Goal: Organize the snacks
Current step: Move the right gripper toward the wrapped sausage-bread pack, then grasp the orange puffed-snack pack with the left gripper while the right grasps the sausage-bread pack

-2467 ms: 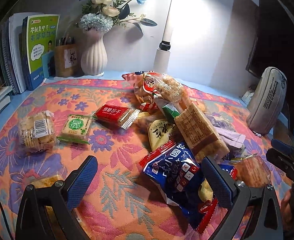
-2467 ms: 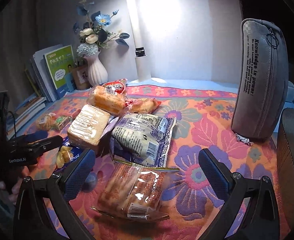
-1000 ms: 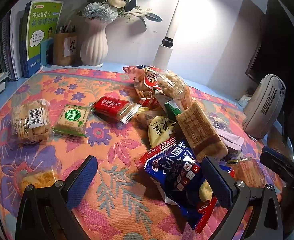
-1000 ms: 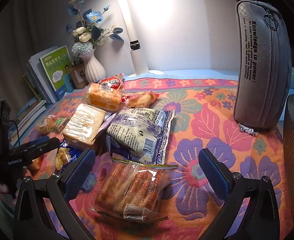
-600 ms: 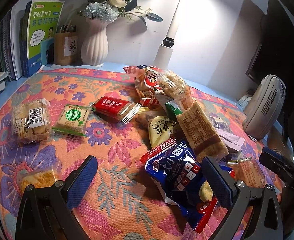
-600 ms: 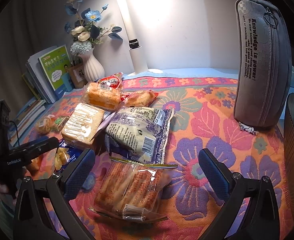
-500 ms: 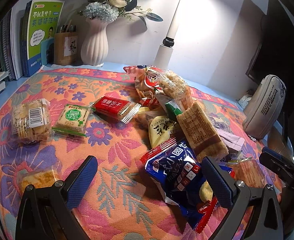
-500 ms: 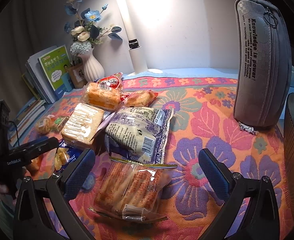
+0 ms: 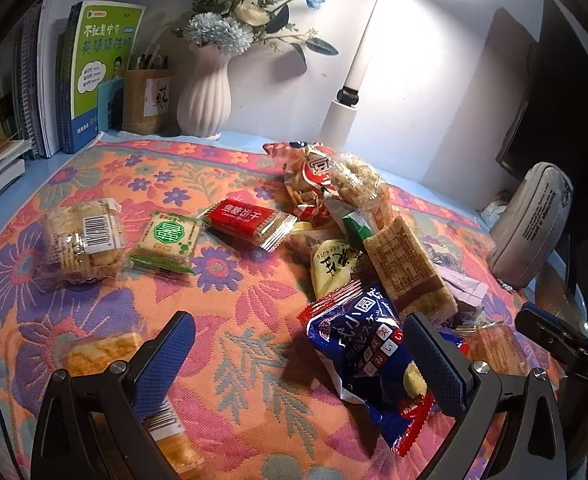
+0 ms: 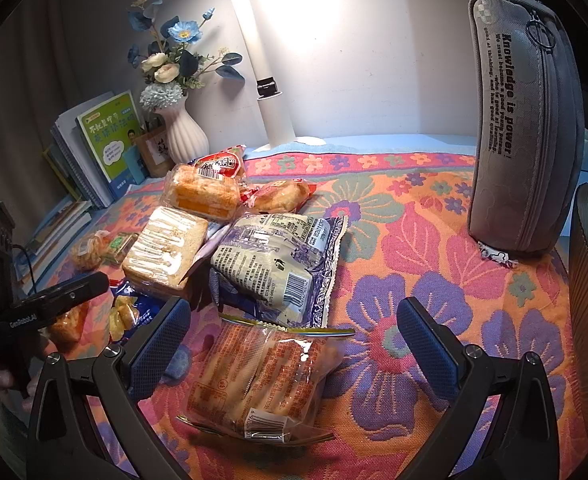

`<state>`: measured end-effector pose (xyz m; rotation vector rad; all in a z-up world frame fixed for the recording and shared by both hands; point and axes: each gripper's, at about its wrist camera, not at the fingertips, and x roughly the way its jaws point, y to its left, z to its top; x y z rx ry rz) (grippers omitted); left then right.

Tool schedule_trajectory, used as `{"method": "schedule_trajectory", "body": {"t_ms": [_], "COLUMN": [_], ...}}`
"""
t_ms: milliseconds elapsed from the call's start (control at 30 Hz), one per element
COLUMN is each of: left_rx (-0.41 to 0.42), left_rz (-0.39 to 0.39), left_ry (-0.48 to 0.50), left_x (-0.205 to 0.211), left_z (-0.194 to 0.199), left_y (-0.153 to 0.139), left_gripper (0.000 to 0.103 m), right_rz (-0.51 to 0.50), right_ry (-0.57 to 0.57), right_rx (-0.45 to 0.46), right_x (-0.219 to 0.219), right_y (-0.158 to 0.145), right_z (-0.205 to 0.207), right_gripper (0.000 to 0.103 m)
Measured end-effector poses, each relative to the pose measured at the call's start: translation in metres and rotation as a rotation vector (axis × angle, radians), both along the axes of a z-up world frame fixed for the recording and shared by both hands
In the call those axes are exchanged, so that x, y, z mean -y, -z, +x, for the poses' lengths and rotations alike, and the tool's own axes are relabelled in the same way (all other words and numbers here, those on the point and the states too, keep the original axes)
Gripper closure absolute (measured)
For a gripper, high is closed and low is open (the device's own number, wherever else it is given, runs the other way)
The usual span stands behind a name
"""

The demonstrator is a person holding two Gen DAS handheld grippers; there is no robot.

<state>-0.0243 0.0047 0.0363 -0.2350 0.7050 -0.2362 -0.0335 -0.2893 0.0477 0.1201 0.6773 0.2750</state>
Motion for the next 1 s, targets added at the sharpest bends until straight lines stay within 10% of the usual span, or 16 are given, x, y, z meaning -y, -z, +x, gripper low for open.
{"method": "schedule_trajectory", "body": {"t_ms": [333, 733, 867, 1000], "left_rx": [0.017, -0.166, -0.187, -0.156], "left_rz": [0.032, 0.075, 0.169, 0.299], "left_ry": [-0.121, -0.147, -0.155, -0.168], "left_x": [-0.066, -0.061, -0.042, -0.029], "left_z": [-0.04, -0.028, -0.019, -0.019], "left_y": [-0.01, 0.02, 0.026, 0.027], "left_gripper": [0.0, 0.0, 0.019, 0.059], "right_rz": [-0.007, 0.011, -0.023, -0.012], "right_ry": [0.01, 0.077, 0.069, 0.04], "right_rx": [0.004, -0.132, -0.151, -0.176], "right_x": [0.0, 0.028, 0.027, 0.02], "right_y": [-0.002, 0.005, 0.009, 0.012], "right_z": [-0.002, -0.026, -0.038, -0.037], "right_gripper": [0.0, 0.0, 0.0, 0.0]}}
